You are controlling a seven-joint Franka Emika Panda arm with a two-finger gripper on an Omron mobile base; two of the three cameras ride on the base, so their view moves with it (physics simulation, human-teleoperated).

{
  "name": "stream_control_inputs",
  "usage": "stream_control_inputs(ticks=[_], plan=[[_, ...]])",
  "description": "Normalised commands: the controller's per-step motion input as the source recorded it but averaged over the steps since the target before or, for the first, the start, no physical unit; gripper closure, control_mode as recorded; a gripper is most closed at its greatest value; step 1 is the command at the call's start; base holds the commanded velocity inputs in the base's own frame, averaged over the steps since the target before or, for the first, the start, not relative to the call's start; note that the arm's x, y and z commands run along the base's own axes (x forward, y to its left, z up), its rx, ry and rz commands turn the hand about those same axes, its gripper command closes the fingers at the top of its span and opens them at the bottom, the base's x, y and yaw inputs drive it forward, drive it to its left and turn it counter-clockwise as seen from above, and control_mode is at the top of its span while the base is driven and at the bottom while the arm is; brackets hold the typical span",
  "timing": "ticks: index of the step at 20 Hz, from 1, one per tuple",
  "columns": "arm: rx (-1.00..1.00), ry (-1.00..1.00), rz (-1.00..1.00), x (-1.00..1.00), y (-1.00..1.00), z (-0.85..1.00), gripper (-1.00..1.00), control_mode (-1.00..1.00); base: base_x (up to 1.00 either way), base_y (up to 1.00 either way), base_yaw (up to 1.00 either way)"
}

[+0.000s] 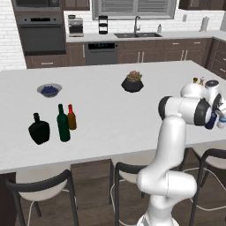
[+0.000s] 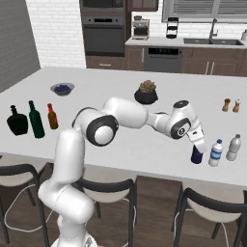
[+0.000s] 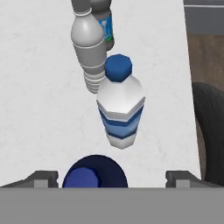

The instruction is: Move the plastic bottles in the middle to the plastics group, and the glass bottles in the middle to the glass group.

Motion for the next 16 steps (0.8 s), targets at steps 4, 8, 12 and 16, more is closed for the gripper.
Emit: stream_control_inputs(ticks=[4, 8, 12, 16], plan=[[0.0, 0.0, 0.0, -0.75, 0.61, 0.17, -1.0, -1.0, 0.0, 0.0, 0.0], [-0.01, -0.01, 0.0, -0.78, 0.92, 0.26, -1.0, -1.0, 0.0, 0.0, 0.0], [-0.01, -0.07, 0.0, -0.35, 1.0, 0.27, -1.0, -1.0, 0.0, 0.0, 0.0], [0.0, -0.08, 0.0, -0.32, 0.98, 0.36, -1.0, -1.0, 0.0, 0.0, 0.0]])
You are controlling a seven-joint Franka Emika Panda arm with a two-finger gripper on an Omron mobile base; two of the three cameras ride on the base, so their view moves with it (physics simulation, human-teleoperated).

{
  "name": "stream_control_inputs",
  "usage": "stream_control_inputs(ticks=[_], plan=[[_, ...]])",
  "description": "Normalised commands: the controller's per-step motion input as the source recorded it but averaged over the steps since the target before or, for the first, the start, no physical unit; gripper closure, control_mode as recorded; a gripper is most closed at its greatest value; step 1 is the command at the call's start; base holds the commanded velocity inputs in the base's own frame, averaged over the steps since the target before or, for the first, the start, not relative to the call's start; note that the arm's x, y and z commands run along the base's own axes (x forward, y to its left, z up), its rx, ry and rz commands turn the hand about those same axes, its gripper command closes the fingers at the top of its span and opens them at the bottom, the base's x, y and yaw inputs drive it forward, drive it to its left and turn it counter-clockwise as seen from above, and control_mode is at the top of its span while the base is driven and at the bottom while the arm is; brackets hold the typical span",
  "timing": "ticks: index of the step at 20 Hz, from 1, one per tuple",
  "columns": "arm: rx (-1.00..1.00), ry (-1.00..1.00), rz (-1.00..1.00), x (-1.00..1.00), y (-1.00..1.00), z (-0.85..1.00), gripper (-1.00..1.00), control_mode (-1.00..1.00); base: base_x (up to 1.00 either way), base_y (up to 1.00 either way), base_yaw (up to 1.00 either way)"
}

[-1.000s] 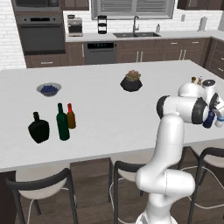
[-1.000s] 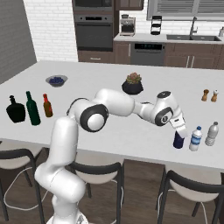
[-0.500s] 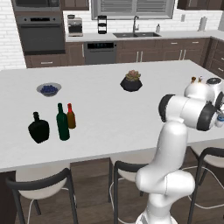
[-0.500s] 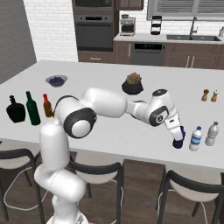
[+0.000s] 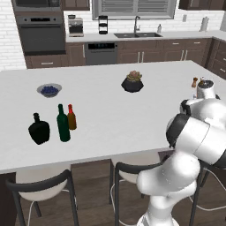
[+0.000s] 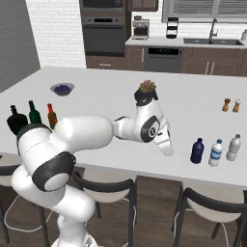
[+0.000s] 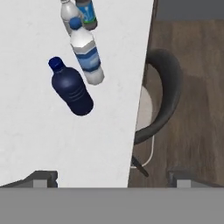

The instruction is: Move the plastic bottles in the middle to the plastics group, and the glass bottles in the middle to the glass group.

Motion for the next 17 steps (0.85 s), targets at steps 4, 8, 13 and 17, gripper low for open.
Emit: stream_control_inputs(ticks=[4, 8, 13, 17], plan=[[0.01, -0.02, 0.1, -0.44, 0.9, 0.45, -1.0, -1.0, 0.0, 0.0, 0.0], [0.06, 0.0, 0.27, -0.25, 0.74, 0.63, -1.0, -1.0, 0.0, 0.0, 0.0], [0.0, 0.0, 0.3, -0.38, 0.68, 0.96, -1.0, -1.0, 0.0, 0.0, 0.0], [0.01, 0.0, 0.18, -0.37, 0.58, 0.49, -1.0, -1.0, 0.0, 0.0, 0.0]])
